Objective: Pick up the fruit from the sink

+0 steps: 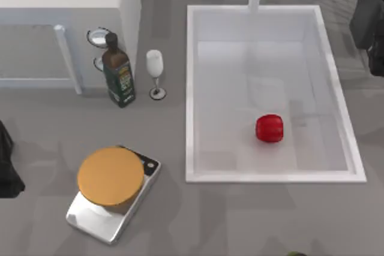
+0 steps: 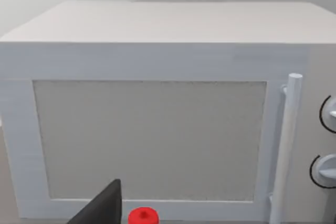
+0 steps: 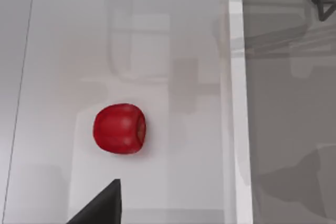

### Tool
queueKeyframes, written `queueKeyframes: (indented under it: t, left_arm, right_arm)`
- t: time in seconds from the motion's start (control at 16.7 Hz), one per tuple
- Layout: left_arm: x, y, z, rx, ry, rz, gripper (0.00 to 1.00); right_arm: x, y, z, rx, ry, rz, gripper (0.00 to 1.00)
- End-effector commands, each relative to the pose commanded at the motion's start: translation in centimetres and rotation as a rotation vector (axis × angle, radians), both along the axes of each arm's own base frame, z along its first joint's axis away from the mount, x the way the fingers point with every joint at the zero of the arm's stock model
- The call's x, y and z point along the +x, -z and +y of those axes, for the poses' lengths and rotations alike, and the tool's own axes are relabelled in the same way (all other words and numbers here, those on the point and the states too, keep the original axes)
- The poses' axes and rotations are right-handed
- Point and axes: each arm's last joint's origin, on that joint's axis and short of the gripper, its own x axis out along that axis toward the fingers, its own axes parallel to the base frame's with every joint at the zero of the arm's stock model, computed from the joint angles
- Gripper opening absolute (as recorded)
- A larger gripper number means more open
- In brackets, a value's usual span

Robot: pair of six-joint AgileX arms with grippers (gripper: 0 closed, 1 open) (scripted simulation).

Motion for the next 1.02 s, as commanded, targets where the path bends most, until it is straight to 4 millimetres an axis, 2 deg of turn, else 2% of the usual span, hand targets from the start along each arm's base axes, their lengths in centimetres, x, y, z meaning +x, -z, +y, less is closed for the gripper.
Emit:
queueKeyframes:
  t: [0.12, 0.24, 0.48, 0.6, 0.78, 1.02]
  left_arm:
    - [0.0, 0.0, 0.0, 0.0, 0.0, 0.0, 1.0]
    - [0.0, 0.0, 0.0, 0.0, 0.0, 0.0, 1.0]
    - [0.0, 0.0, 0.0, 0.0, 0.0, 0.0, 1.0]
    - [0.0, 0.0, 0.0, 0.0, 0.0, 0.0, 1.0]
    - [0.0, 0.0, 0.0, 0.0, 0.0, 0.0, 1.0]
    - [0.0, 0.0, 0.0, 0.0, 0.0, 0.0, 1.0]
  right_arm:
    - [3.9, 0.7, 2.0, -0.008, -0.009, 0.144, 1.0]
    - [7.6, 2.2, 4.3, -0.024, -0.017, 0.279, 1.0]
    - [13.2, 7.0, 9.0, -0.074, -0.026, 0.507, 1.0]
    - [14.8, 9.5, 11.0, -0.1, -0.029, 0.59, 1.0]
    - [16.1, 12.2, 13.1, -0.129, -0.033, 0.668, 1.0]
    - [16.5, 13.0, 13.7, -0.137, -0.034, 0.688, 1.0]
